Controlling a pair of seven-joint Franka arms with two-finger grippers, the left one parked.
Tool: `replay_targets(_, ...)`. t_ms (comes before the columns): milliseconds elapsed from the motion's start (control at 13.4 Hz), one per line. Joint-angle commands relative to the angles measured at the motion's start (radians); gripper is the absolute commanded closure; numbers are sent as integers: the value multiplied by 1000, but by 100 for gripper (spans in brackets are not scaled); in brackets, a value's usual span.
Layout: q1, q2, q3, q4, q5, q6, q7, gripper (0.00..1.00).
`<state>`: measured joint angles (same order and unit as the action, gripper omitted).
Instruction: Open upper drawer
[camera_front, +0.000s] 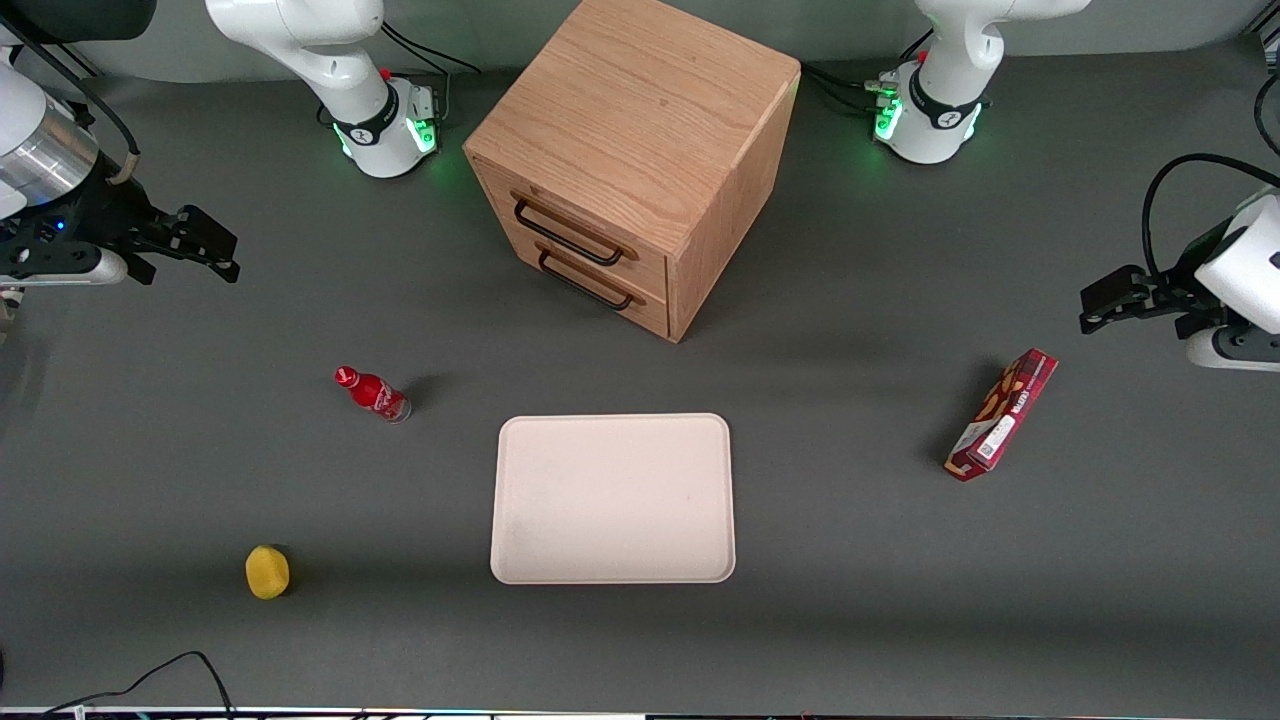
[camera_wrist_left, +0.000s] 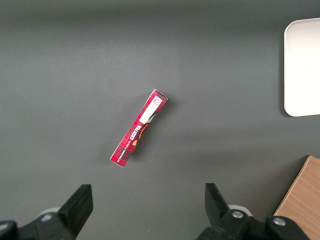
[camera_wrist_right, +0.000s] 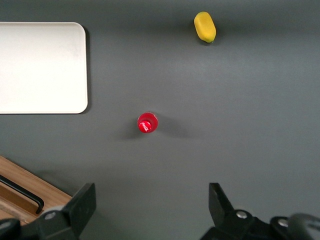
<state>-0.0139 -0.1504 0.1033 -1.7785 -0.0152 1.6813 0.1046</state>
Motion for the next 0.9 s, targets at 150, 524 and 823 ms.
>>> replay_targets(150, 3, 19, -4, 47, 6, -22, -6, 0)
replay_targets(524, 5, 22, -4, 53, 6, -52, 7, 0)
replay_targets(823, 15, 25, 30, 89, 9, -124, -11, 0)
